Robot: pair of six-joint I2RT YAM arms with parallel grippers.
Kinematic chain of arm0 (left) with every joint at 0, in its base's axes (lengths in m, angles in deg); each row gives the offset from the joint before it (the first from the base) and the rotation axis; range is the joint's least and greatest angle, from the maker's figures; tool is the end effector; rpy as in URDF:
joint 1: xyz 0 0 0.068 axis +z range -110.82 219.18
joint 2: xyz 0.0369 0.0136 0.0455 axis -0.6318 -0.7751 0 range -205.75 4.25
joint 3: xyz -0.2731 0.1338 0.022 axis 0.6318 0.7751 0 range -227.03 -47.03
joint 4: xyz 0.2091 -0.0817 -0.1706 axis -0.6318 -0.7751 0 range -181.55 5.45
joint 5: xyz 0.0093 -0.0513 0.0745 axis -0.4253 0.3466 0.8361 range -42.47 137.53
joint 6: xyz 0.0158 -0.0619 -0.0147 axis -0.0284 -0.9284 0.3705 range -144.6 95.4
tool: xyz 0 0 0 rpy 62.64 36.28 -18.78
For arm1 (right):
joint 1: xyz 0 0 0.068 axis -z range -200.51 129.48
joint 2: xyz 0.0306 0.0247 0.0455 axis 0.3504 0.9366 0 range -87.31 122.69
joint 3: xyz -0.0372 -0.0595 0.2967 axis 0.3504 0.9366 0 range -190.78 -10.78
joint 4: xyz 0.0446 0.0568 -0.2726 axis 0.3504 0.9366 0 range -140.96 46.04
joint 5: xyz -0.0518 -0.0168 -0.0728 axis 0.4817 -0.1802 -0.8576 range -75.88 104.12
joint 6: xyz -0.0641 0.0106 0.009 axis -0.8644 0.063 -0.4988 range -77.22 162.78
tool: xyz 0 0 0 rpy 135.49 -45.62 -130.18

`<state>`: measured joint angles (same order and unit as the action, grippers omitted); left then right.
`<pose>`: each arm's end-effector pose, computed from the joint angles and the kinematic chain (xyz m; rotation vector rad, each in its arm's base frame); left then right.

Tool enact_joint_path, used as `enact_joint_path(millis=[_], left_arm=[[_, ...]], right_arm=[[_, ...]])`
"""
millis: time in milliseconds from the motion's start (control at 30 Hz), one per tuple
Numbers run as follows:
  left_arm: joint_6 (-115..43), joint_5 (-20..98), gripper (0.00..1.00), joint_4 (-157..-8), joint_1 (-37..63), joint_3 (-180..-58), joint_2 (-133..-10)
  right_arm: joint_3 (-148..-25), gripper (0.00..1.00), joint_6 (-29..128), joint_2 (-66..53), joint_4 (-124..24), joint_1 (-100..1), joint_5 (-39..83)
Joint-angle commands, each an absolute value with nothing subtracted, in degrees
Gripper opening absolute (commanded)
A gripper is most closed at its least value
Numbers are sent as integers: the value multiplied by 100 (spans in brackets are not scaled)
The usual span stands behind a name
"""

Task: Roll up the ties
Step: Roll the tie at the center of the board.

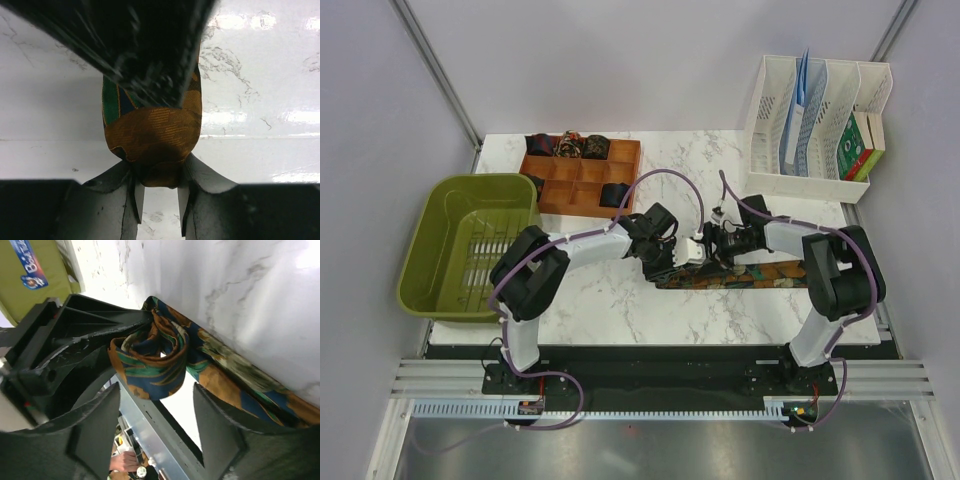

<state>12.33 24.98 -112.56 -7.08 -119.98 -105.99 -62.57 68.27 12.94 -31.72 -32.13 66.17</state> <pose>0.2776 -0.3188 0.1678 1.8717 1.9317 -0.5818 0.3197 0.1073 0.1481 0.0687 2.7337 1.4307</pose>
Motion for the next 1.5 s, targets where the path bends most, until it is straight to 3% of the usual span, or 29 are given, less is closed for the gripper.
enact_joint_path(millis=[0, 200, 300, 400, 600, 1033, 1200, 1467], left_arm=[[1513, 2661, 37, -11443, -775, -11989, -10922], [1425, 2679, 42, -11461, -758, -11945, -10817], [1328, 2609, 51, -11461, -696, -11884, -10625], [1337, 2494, 59, -11426, -582, -11743, -10335], [1433, 2397, 66, -11347, -327, -11515, -10035], [1443, 2248, 83, -11118, -388, -11655, -10280], [1328, 2494, 67, -11101, -397, -11796, -10491], [1319, 2564, 59, -11109, -397, -11734, -10518]], right_arm=[[-6149, 63, 7055, 1473, -3759, -3440, 6378], [-6149, 40, 6705, 1860, -3743, -3484, 6098], [-6184, 22, 6467, 1974, -3611, -3519, 5912], [-6255, 11, 6352, 2167, -3532, -3537, 5693], [-6369, 1, 6194, 2326, -3400, -3581, 5490], [-6554, 0, 6307, 2238, -3268, -3616, 5727], [-6694, 0, 6606, 1879, -3066, -3668, 6025], [-6501, 0, 6765, 1666, -2706, -3695, 6167]])
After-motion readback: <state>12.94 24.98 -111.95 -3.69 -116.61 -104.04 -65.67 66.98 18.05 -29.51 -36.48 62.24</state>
